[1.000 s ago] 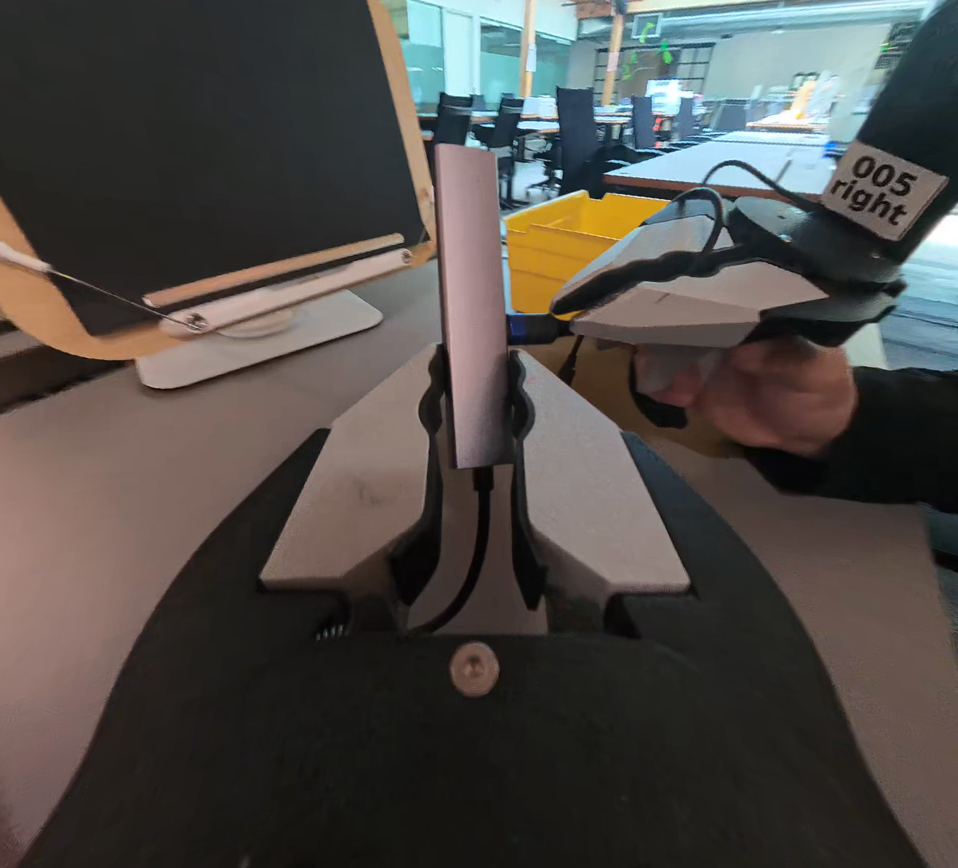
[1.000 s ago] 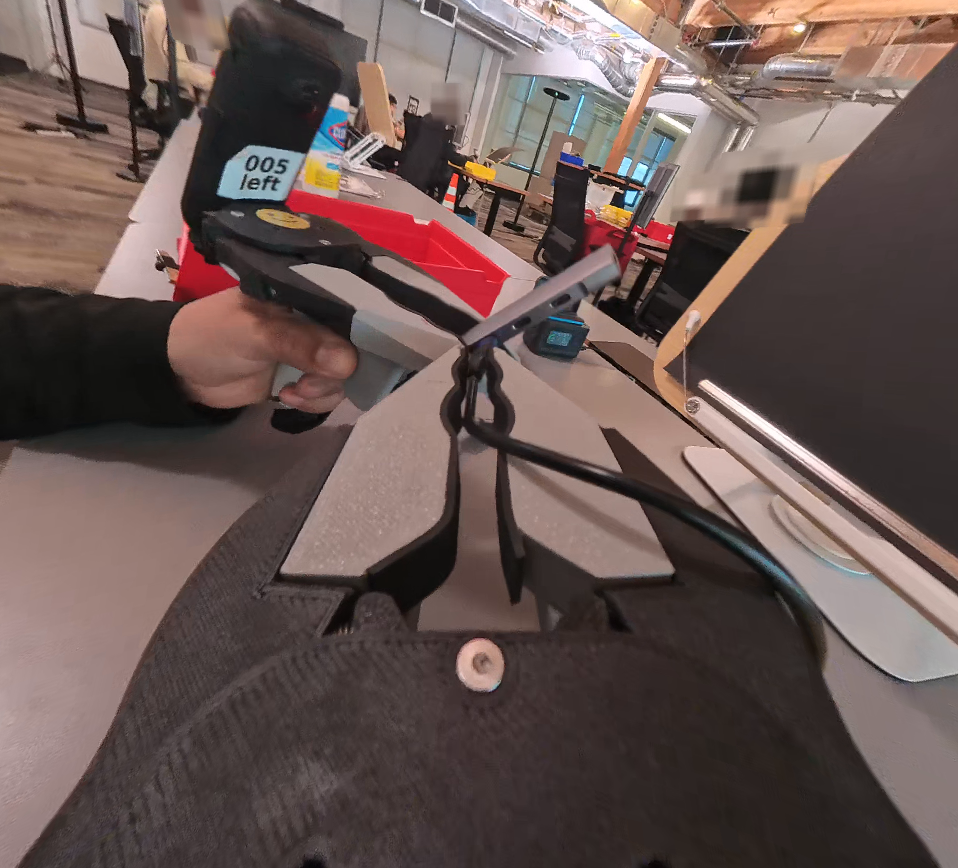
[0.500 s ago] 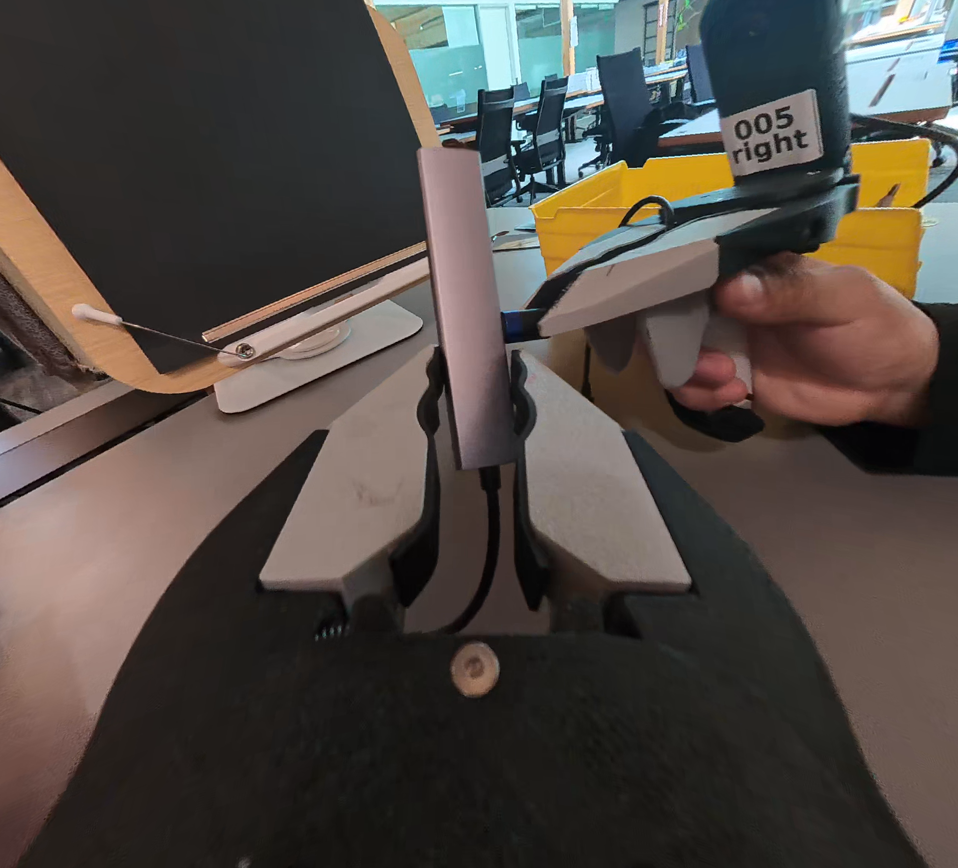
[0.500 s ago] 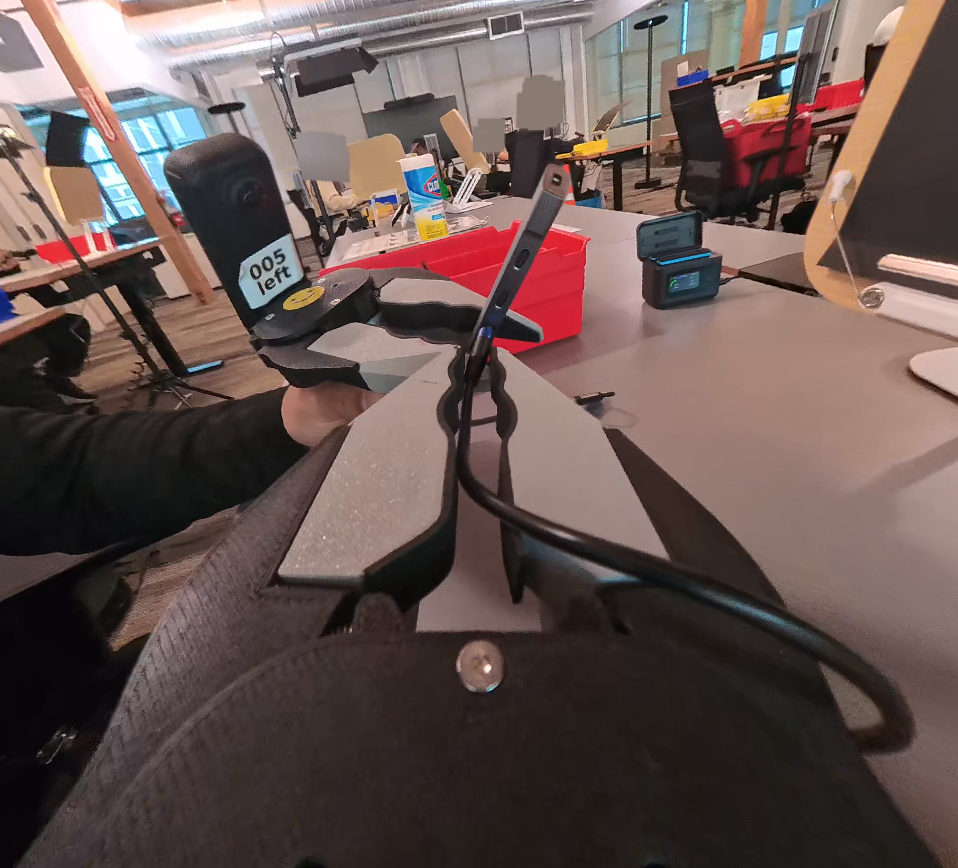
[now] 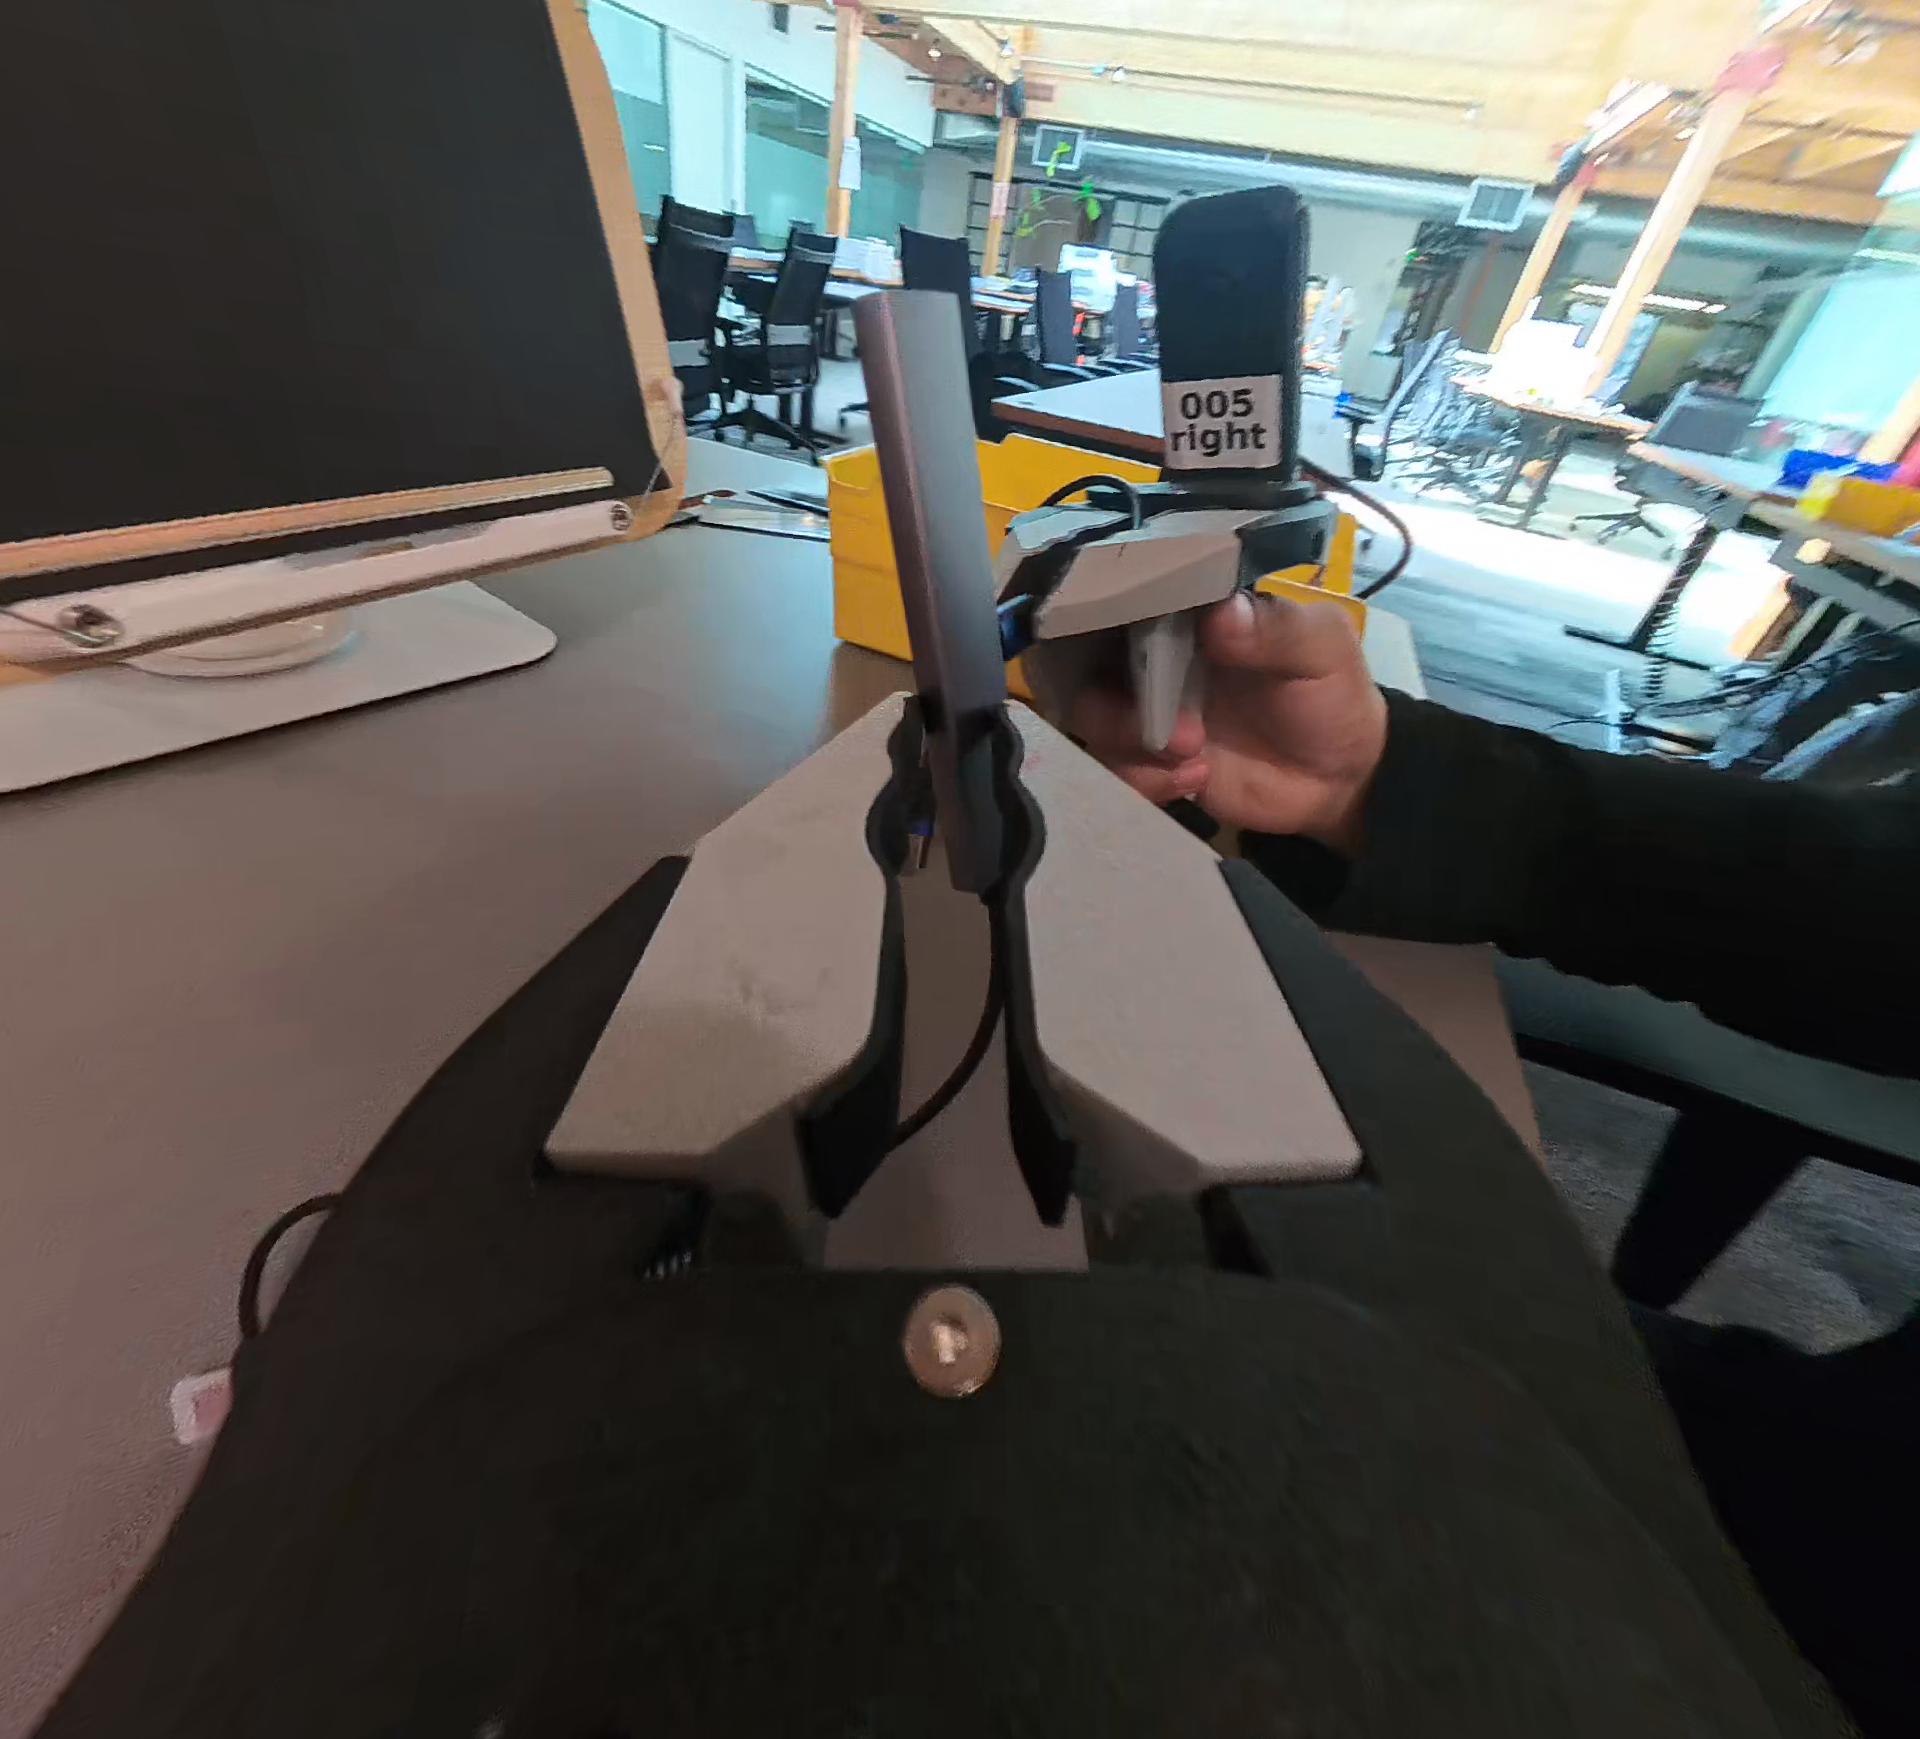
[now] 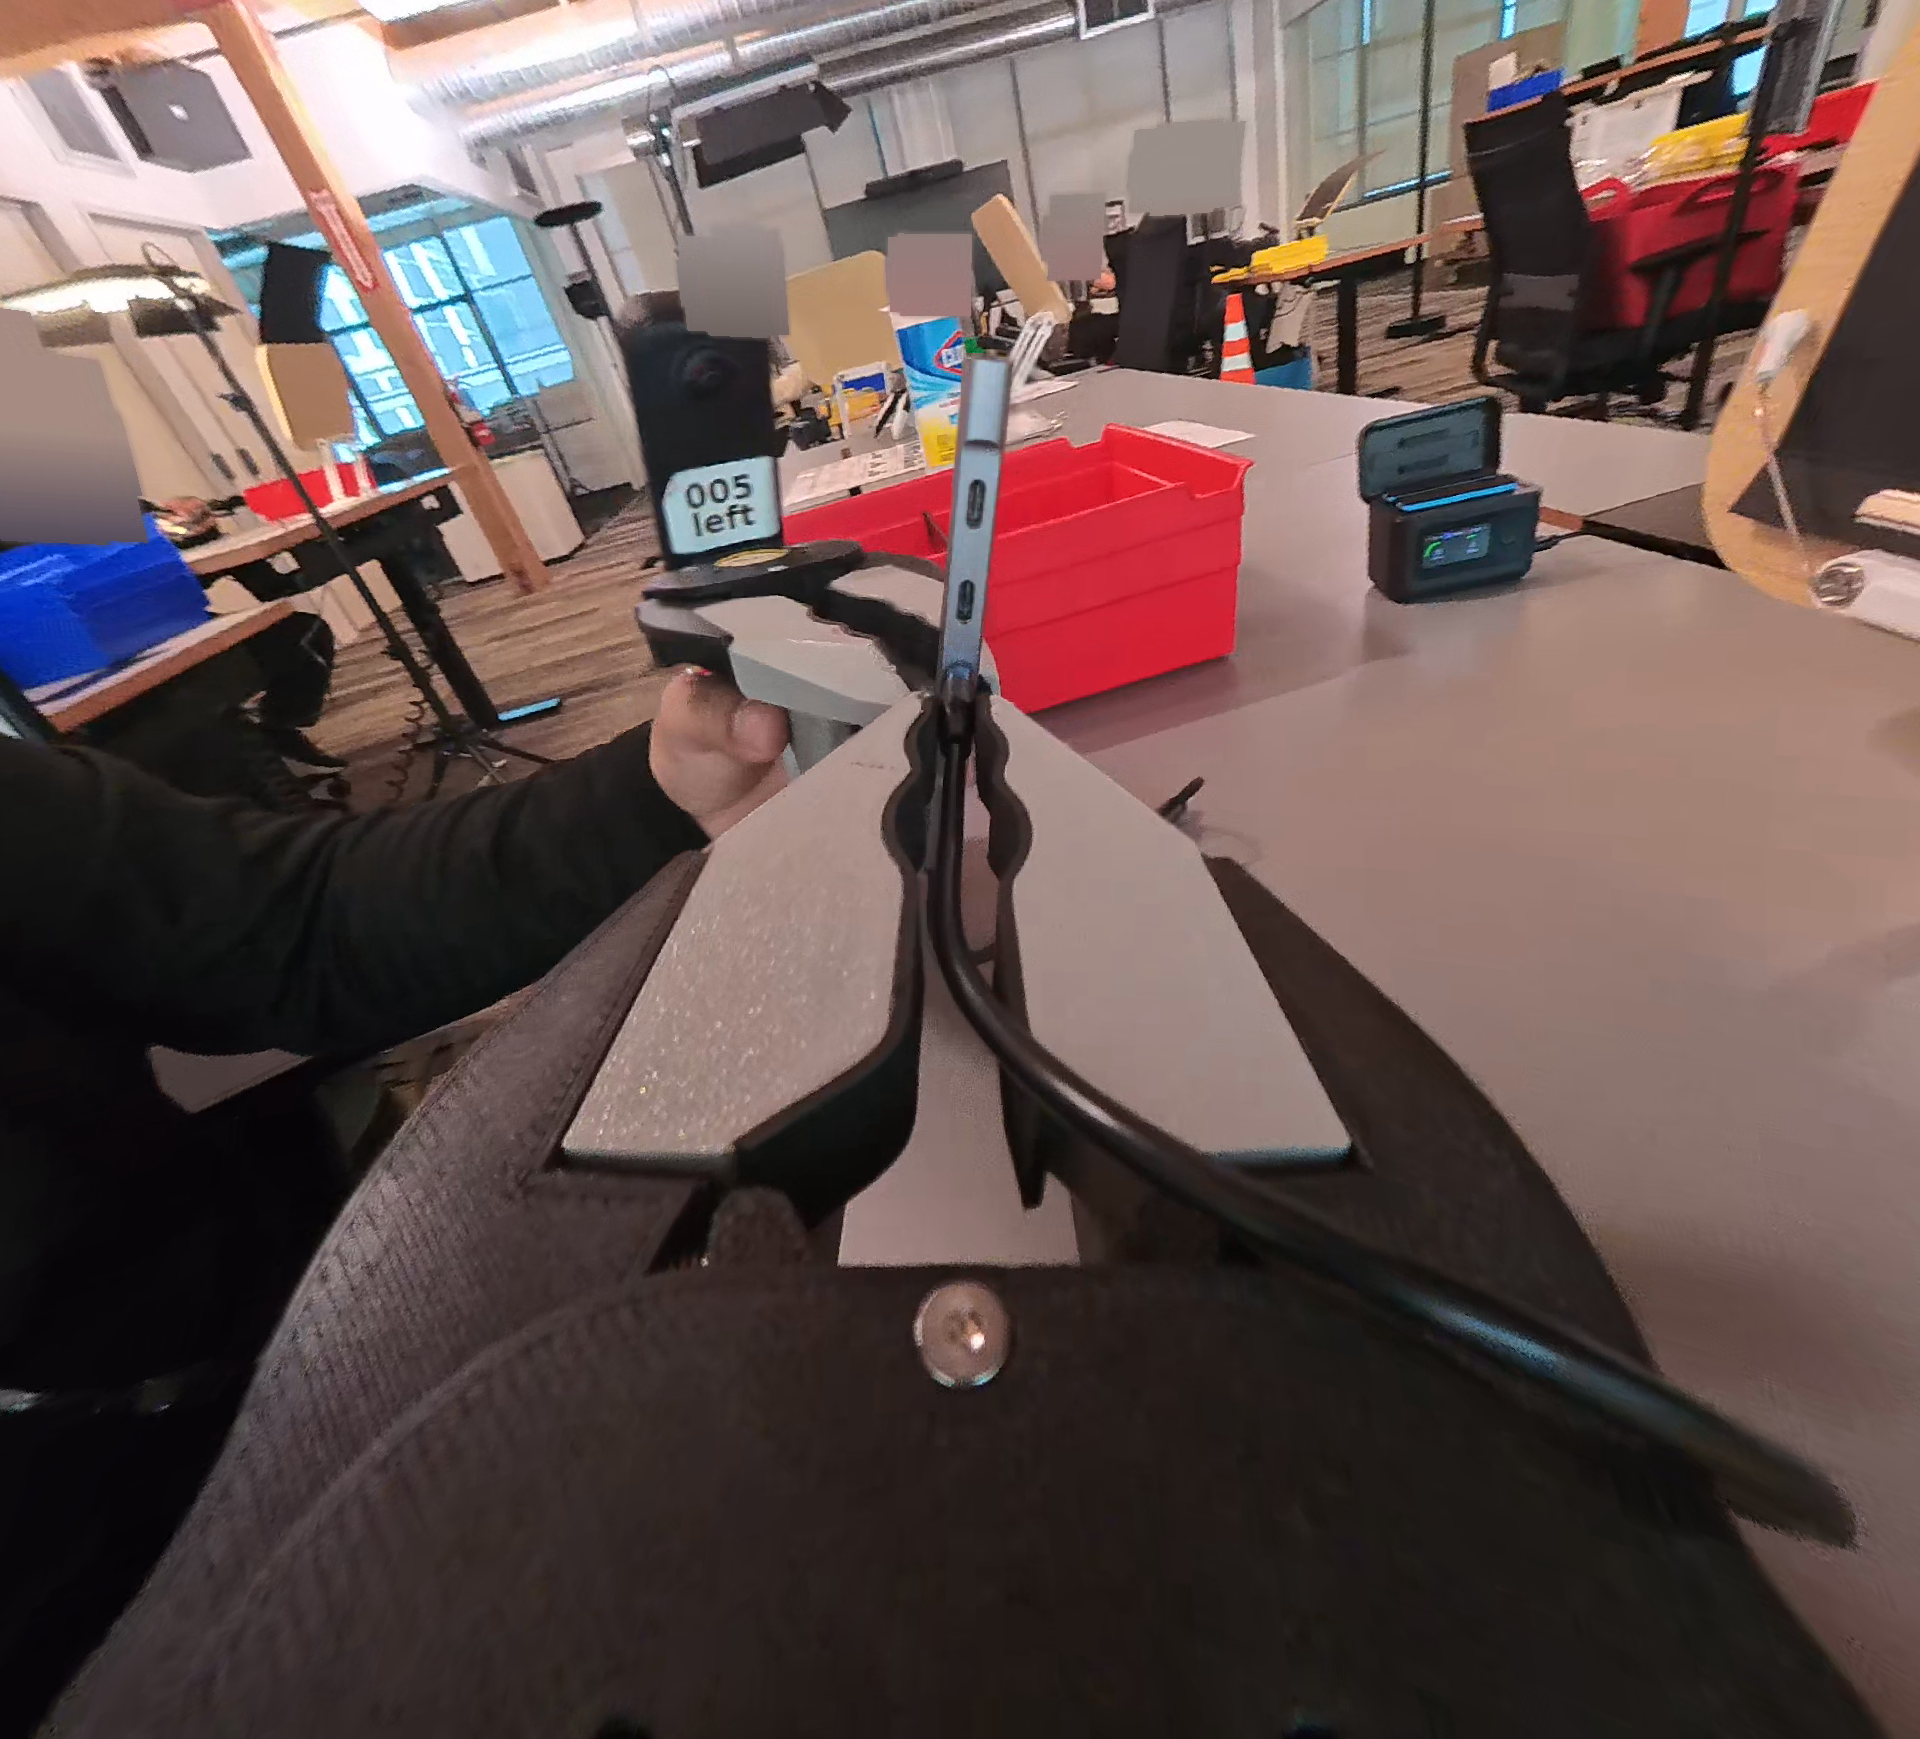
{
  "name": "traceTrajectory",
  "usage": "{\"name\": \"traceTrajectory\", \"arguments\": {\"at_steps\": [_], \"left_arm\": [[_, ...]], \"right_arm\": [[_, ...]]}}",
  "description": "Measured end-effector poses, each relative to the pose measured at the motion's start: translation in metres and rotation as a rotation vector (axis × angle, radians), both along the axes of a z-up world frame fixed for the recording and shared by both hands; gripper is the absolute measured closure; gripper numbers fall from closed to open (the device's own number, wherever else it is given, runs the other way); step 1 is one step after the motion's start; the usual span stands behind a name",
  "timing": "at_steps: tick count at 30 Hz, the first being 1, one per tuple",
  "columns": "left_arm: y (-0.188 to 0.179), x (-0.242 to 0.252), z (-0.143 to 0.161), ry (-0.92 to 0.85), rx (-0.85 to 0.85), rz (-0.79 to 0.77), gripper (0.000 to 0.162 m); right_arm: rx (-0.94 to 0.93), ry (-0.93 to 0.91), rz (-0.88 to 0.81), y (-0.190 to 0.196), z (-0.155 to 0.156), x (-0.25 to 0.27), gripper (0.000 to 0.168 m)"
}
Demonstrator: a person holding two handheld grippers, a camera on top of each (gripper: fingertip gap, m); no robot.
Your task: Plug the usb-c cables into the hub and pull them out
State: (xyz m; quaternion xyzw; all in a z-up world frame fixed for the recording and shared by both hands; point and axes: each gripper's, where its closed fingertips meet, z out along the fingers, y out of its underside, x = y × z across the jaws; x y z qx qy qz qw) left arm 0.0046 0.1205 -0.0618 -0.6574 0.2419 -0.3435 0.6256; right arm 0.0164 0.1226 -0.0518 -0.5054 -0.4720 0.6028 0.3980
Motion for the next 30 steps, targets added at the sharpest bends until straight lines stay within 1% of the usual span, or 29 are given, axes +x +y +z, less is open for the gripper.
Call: {"name": "traceTrajectory", "arguments": {"at_steps": [5,9,13,18,23,26,30], "left_arm": [[-0.005,0.007,-0.002,-0.016,-0.02,-0.06,0.152],[-0.011,0.013,0.0,-0.07,-0.05,-0.133,0.152],[-0.009,0.013,-0.004,-0.034,-0.047,-0.119,0.152],[-0.014,0.018,-0.004,-0.074,-0.089,-0.184,0.154],[-0.009,0.02,-0.02,0.043,-0.098,-0.146,0.154],[-0.01,0.022,-0.024,0.04,-0.135,-0.166,0.154],[-0.008,0.024,-0.042,0.148,-0.161,-0.152,0.155]], "right_arm": [[-0.054,-0.013,0.065,-0.003,-0.002,0.006,0.165],[-0.087,-0.016,0.125,-0.007,-0.003,0.01,0.165],[-0.1,-0.03,0.126,-0.006,-0.006,0.011,0.165],[-0.145,-0.025,0.18,-0.009,-0.006,0.013,0.165],[-0.121,-0.086,0.164,-0.006,-0.018,0.014,0.165],[-0.127,-0.089,0.172,-0.006,-0.02,0.014,0.165],[-0.041,-0.174,0.139,-0.006,-0.033,0.012,0.165]]}}
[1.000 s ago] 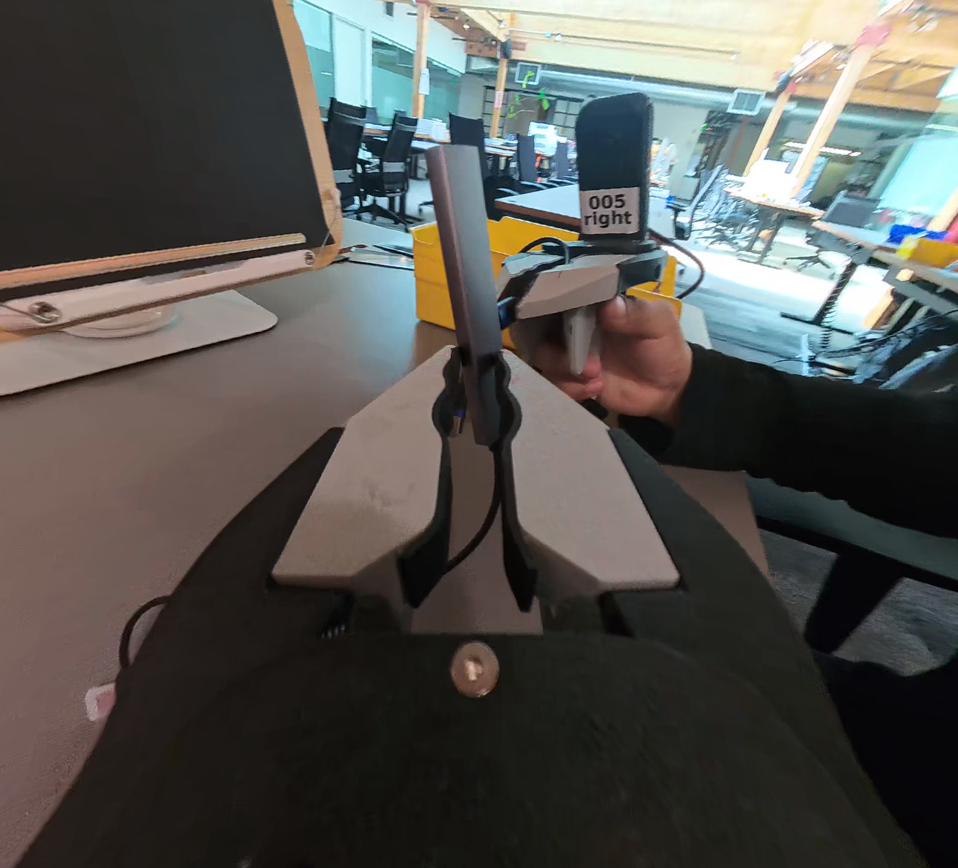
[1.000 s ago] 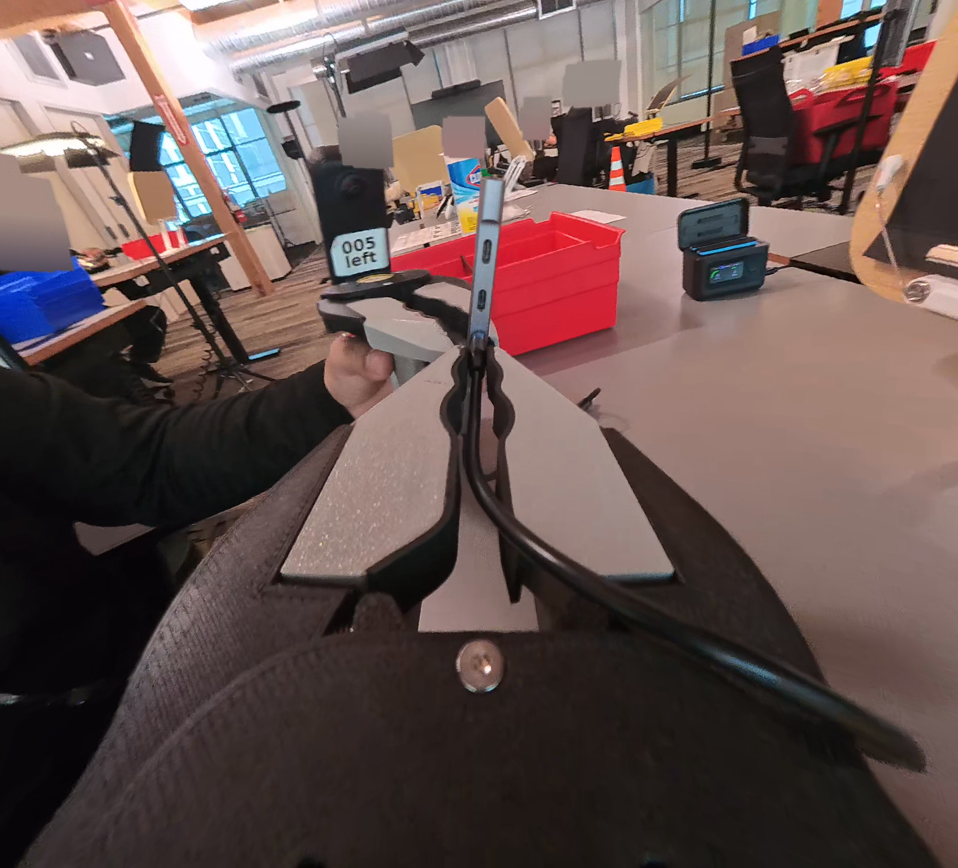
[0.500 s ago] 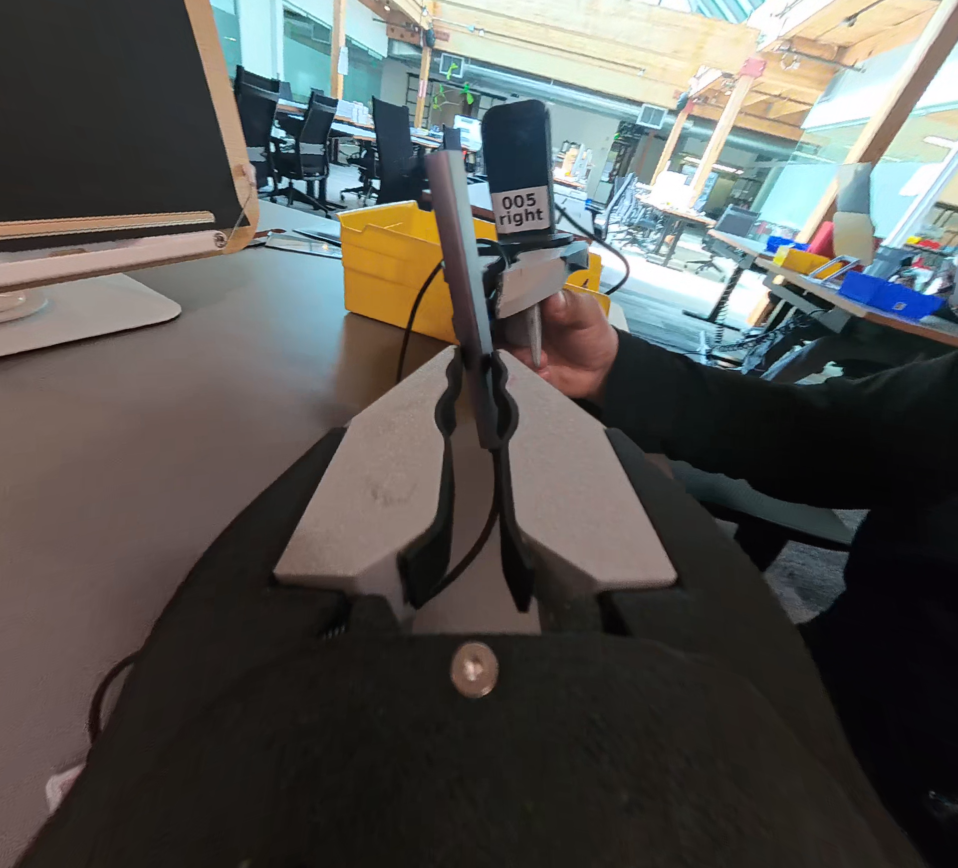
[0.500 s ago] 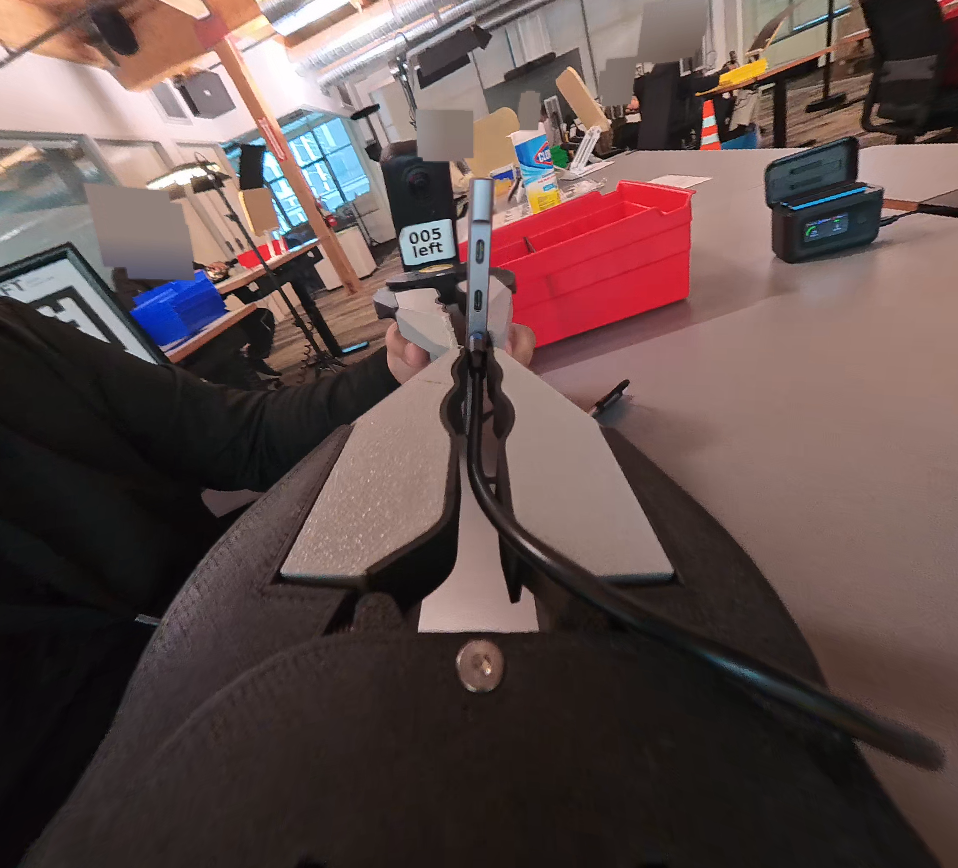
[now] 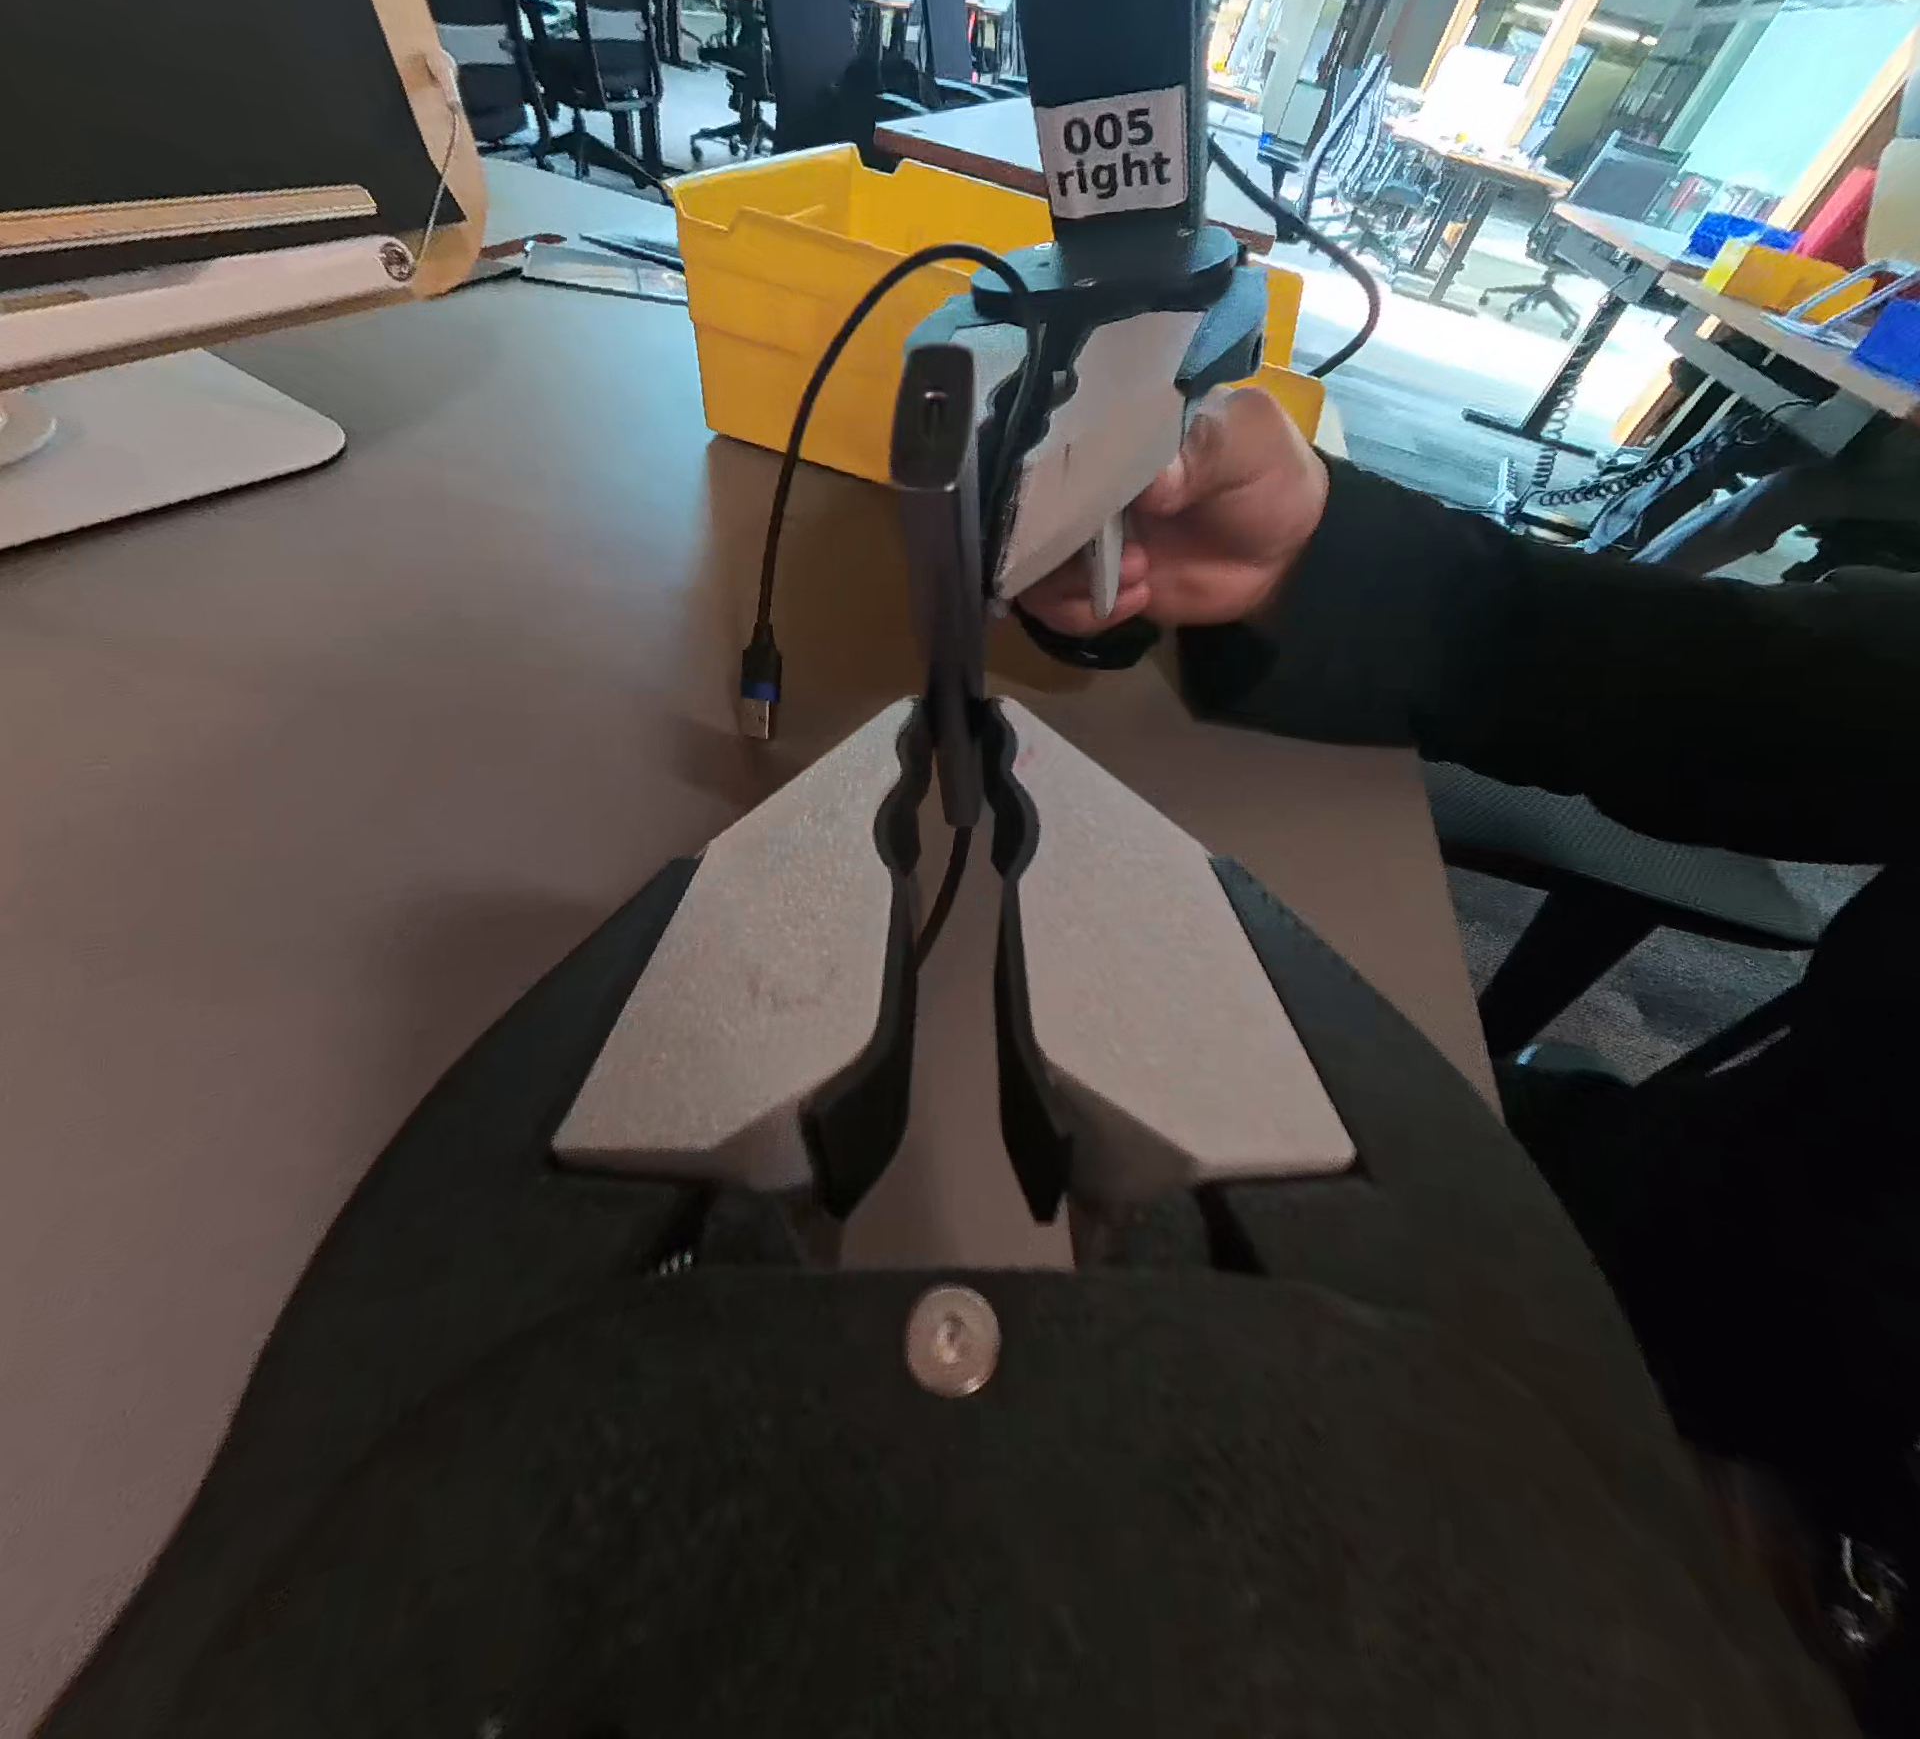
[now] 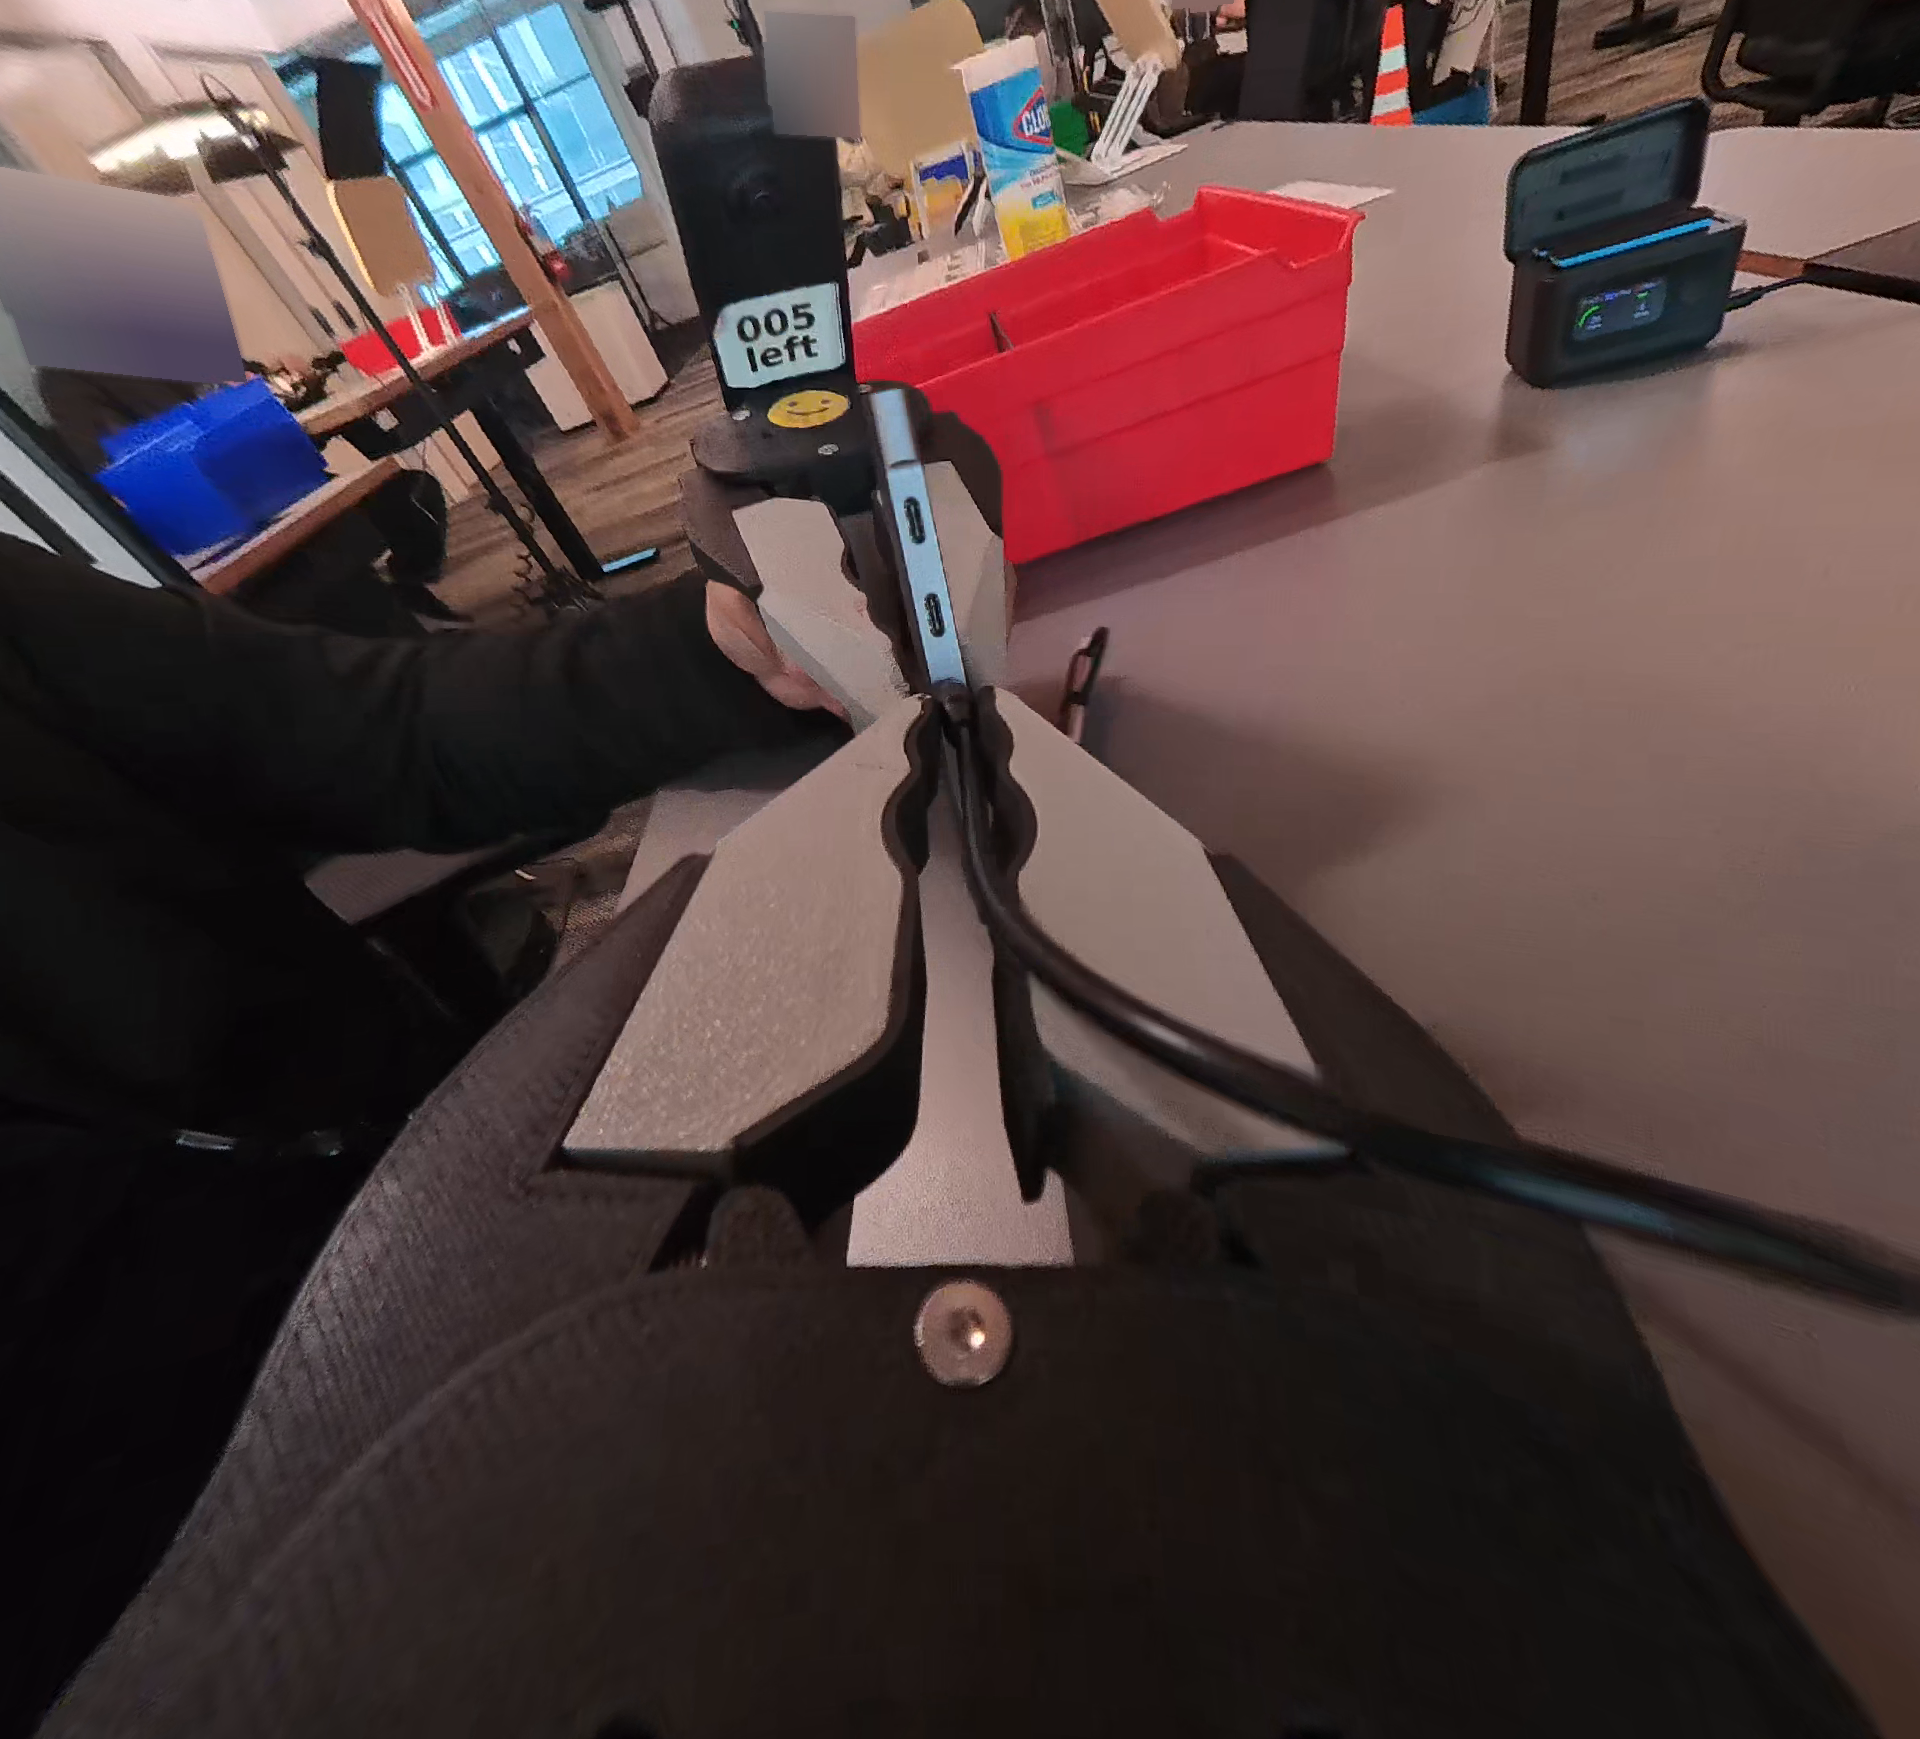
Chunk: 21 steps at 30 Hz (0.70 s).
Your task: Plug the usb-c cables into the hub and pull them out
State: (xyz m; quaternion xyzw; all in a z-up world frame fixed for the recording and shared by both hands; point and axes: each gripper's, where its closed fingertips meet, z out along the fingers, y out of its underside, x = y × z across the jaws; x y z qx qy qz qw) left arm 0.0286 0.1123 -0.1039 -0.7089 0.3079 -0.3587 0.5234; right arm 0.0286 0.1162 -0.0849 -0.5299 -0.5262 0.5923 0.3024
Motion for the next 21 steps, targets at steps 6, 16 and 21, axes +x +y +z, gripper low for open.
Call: {"name": "traceTrajectory", "arguments": {"at_steps": [6,16,21], "left_arm": [[0.004,-0.003,0.005,-0.044,-0.013,0.012,0.155],[0.002,0.0,0.009,-0.074,-0.008,0.0,0.155],[0.0,0.006,0.004,-0.115,-0.093,-0.037,0.155]], "right_arm": [[-0.045,0.023,-0.025,0.005,0.004,-0.003,0.164],[-0.054,0.039,0.007,-0.001,0.005,-0.008,0.153],[-0.042,0.026,0.021,-0.005,0.001,-0.011,0.158]]}}
